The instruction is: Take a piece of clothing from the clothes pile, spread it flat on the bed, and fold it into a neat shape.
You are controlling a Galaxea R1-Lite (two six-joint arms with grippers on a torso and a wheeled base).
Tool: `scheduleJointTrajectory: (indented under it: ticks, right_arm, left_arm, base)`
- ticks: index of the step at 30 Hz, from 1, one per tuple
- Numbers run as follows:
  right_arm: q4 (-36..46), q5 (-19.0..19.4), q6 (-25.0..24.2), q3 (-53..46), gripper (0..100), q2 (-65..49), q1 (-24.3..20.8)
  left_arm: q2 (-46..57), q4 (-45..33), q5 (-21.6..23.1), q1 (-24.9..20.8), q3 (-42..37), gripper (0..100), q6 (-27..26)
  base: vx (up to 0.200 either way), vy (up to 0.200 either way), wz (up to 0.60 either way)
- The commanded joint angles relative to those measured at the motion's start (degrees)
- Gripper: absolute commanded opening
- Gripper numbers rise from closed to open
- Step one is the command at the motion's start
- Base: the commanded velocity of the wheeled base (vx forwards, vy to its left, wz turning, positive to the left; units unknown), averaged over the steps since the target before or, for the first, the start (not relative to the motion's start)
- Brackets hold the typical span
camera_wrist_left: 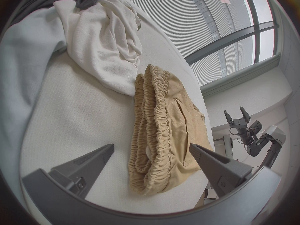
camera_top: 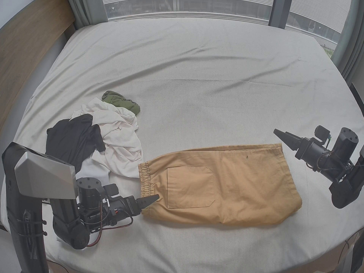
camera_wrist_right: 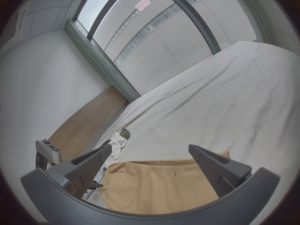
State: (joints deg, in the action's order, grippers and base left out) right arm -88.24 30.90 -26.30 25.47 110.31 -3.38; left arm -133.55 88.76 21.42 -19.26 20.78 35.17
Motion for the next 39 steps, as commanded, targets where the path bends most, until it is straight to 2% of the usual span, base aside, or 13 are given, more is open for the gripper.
scheduleJointTrajectory:
  ticks: [1, 8, 20, 27, 28, 33, 37, 39]
  right_arm:
    - [-0.01, 0.03, 0.02, -0.07, 100, -0.8, -0.14]
    - [-0.01, -0.05, 0.02, -0.33, 100, -0.71, -0.14]
    - [-0.01, -0.14, 0.19, -1.12, 100, -0.63, -1.19]
    - [-0.01, -0.05, 0.28, -1.74, 100, -0.54, -1.46]
    - [-0.01, -0.14, 0.28, -1.82, 100, -0.63, -1.63]
    - [-0.01, -0.14, 0.28, -1.91, 100, -0.45, -1.81]
    - [-0.01, -0.14, 0.37, -2.44, 100, -0.45, -1.72]
    - [-0.01, -0.05, 0.37, -2.7, 100, -0.45, -1.81]
  left_arm:
    - [-2.68, -0.17, -0.06, -1.39, 2.24, 100, 0.07]
    - [-4.53, -0.17, -0.06, -2.8, 6.02, 100, 0.25]
    - [-1.63, -0.08, 0.03, -4.56, 7.78, 100, 8.34]
    - [-1.63, -0.08, -0.68, -4.38, 7.87, 100, 9.13]
    - [-1.63, -0.08, -1.38, -4.38, 7.87, 0, 9.21]
    - [-0.75, -0.08, -2.43, -4.21, 7.52, 0, 9.3]
    - [2.94, -0.08, -2.52, -4.12, 5.23, 0, 10.45]
    - [8.04, -0.17, -2.35, -4.29, 1.54, 0, 12.47]
  base:
    - [0.0, 0.0, 0.0]
    - [0.0, 0.0, 0.0]
    - [0.0, 0.0, 0.0]
    - [0.0, 0.0, 0.0]
    - [0.0, 0.0, 0.0]
    - [0.0, 0.0, 0.0]
    - [0.0, 0.0, 0.0]
    - [0.0, 0.0, 0.0]
